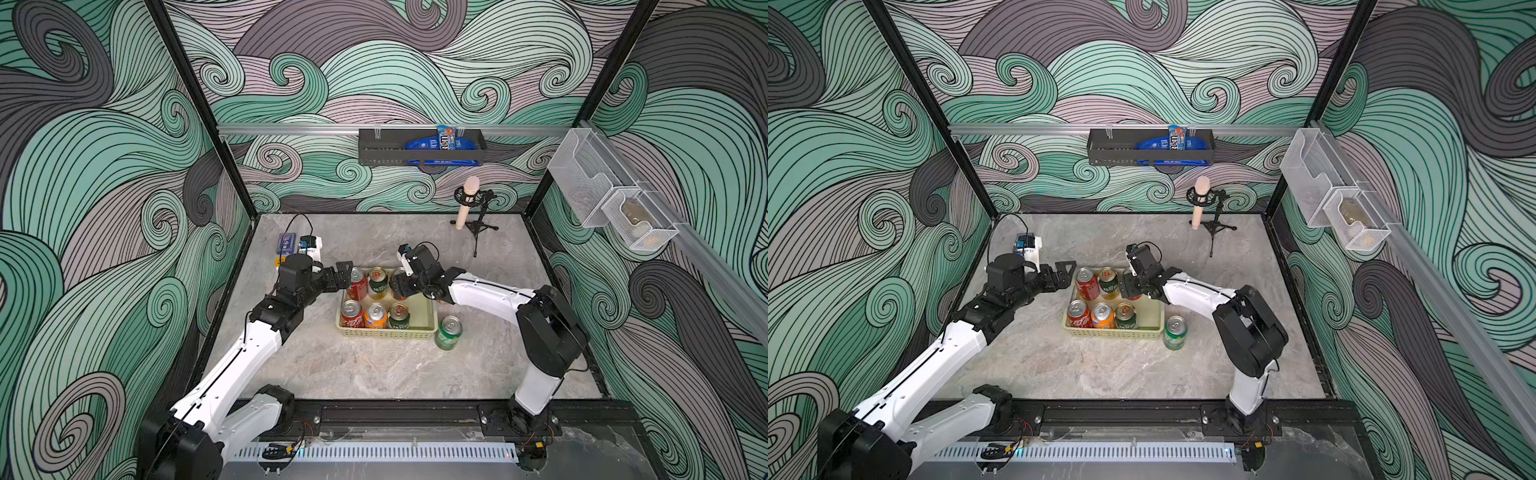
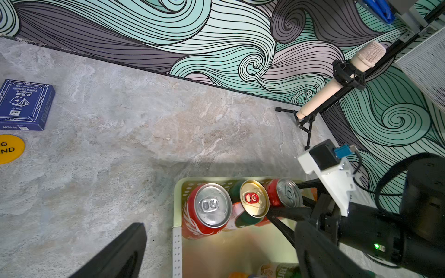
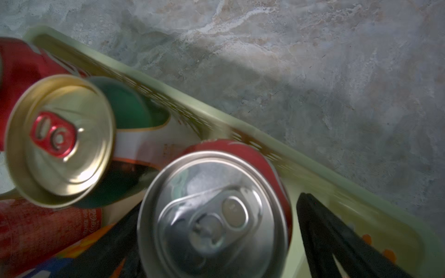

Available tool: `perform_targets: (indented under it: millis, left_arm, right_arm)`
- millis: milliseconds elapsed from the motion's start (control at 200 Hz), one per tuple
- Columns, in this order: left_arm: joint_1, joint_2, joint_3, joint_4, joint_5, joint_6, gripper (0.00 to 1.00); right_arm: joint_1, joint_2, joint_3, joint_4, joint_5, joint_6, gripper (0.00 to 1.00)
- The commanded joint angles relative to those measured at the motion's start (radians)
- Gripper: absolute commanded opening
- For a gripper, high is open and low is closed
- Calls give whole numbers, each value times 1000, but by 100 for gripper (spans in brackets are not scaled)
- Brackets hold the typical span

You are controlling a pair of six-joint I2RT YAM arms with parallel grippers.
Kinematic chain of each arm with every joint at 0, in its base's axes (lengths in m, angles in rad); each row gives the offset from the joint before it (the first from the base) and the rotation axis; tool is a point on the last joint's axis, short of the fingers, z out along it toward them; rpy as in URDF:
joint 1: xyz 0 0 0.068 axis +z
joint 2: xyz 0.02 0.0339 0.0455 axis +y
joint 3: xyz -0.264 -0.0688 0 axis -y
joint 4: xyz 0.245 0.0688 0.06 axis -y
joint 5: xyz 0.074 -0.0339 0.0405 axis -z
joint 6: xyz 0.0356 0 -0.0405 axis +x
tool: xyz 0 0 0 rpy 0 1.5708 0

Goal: Take out the drinks from the basket
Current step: Pick up the drink from the basket.

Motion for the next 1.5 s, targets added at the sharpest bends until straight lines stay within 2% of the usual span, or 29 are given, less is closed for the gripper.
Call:
perform_targets:
  millis: [0,300,500,660,971,1306,1496]
  left_arm:
    - [8,-13,8,10,10,-3,99]
    - [7,-9,10,10,8,-1,99]
    - [8,-7,11,12,8,-2,99]
    - [8,-6,12,10,8,-2,99]
    - [8,-12,5,12,13,-3,99]
    - [8,22,16,43,136,-30,99]
    - [5,41,0,121,308,-135,99]
  right_arm:
    - [-5,36,32,3,-9,3,89]
    - [-5,89,67,4,-9,-4,88]
    - [-6,91,60,22,-2,-6,81]
    - [-6,59,48,21,12,-5,71]
    - [-5,-54,1,20,39,5,65]
    - [-18,-190,-28,17,34,10,65]
    - [-35,-266,-37,6,36,2,65]
